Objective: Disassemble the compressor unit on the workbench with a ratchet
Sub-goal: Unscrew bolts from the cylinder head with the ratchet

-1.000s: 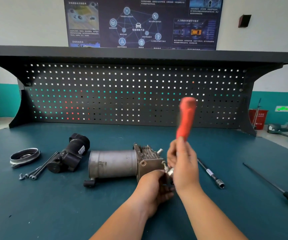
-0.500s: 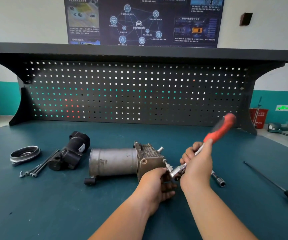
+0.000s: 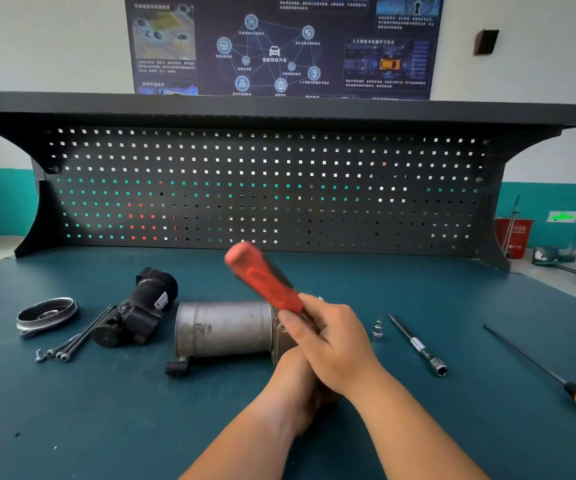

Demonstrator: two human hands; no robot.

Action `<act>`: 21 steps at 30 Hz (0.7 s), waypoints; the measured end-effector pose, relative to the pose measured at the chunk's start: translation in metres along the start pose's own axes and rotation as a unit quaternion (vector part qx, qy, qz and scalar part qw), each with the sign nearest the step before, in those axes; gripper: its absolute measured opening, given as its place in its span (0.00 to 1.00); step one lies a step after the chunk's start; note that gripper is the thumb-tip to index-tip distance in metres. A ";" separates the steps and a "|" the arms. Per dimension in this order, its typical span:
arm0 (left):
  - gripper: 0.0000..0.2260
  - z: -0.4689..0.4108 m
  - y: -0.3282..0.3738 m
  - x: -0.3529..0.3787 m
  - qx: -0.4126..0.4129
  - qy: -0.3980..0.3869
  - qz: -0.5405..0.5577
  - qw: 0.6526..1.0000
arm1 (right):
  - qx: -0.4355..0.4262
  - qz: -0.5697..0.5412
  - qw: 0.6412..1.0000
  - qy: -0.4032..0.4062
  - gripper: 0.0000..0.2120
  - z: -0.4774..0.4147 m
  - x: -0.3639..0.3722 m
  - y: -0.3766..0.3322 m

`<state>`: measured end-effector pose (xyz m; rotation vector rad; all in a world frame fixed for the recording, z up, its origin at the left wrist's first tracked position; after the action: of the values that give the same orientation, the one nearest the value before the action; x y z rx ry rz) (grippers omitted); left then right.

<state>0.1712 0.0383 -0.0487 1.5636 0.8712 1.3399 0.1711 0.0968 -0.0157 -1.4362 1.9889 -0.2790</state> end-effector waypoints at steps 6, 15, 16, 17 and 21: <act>0.12 -0.005 -0.011 -0.009 -0.122 -0.007 -0.026 0.992 | 0.175 -0.344 0.873 0.300 0.19 0.000 -0.006 0.003; 0.13 -0.008 -0.012 -0.007 -0.138 0.034 -0.027 0.990 | 0.362 -0.540 0.583 0.488 0.23 0.008 -0.030 0.035; 0.13 -0.008 -0.011 -0.007 -0.136 0.031 -0.031 0.990 | 0.358 -0.525 0.607 0.477 0.23 0.006 -0.029 0.034; 0.13 -0.008 -0.012 -0.007 -0.134 0.029 -0.038 0.990 | 0.349 -0.505 0.638 0.465 0.23 0.005 -0.029 0.033; 0.11 -0.009 -0.012 -0.008 -0.134 0.031 -0.043 0.990 | 0.299 -0.404 0.766 0.401 0.20 -0.004 -0.028 0.022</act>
<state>0.1618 0.0372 -0.0627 1.2701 0.7525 1.3872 0.1571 0.1295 -0.0136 -1.7660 1.3878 -1.9939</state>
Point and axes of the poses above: each hand's wrist, its own z-axis away from the middle knuckle, its own x-axis out of the palm, y = z × x, the point moved 2 cm from there along -z, towards the middle knuckle, and after that the axes turned 6 degrees about -z, right-handed, at the moved point
